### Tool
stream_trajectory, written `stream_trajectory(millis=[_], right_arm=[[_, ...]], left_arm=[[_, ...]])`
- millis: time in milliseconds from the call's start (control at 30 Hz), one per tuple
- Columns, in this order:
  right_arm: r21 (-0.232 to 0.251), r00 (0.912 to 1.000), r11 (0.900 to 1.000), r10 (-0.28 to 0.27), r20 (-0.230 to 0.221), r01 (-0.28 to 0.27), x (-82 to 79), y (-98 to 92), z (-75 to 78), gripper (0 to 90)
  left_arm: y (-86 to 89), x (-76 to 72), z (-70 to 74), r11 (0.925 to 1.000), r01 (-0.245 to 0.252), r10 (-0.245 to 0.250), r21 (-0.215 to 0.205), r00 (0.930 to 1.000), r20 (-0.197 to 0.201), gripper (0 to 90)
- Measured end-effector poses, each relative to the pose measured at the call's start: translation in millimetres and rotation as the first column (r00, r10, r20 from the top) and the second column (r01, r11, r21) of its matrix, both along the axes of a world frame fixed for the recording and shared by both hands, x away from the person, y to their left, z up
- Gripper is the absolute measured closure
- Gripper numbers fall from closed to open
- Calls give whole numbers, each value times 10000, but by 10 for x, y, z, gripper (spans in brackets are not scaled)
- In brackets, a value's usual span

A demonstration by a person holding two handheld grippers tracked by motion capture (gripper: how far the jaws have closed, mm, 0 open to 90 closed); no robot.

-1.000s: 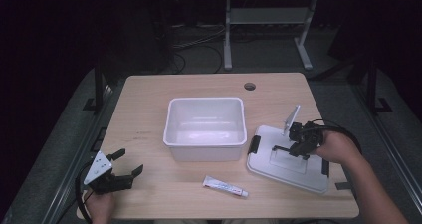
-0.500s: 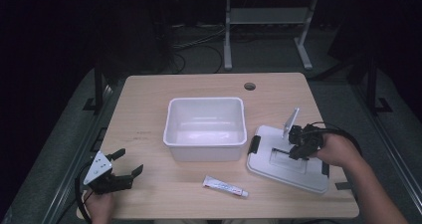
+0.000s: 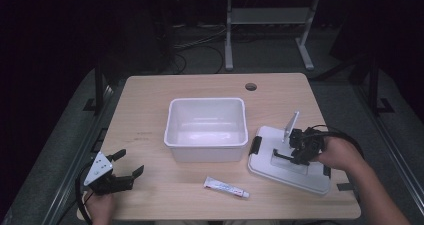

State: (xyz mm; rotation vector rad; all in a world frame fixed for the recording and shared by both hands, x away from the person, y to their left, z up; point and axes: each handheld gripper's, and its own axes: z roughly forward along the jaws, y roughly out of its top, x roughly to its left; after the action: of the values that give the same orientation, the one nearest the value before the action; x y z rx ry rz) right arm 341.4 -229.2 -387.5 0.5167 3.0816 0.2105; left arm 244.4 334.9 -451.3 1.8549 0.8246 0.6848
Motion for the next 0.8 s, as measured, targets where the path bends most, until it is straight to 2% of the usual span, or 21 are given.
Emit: stream_trajectory(millis=[300,800], right_arm=[[133,9997,9998,-115,203,112,-75,-4,67,607],[138,9983,9999,-6,587,-2,-299,30,193,549]], left_arm=[[-5,-1,0,10000,7,-7,-23,10000,4,135],[-5,-4,2,10000,1,-1,-19,10000,15,135]])
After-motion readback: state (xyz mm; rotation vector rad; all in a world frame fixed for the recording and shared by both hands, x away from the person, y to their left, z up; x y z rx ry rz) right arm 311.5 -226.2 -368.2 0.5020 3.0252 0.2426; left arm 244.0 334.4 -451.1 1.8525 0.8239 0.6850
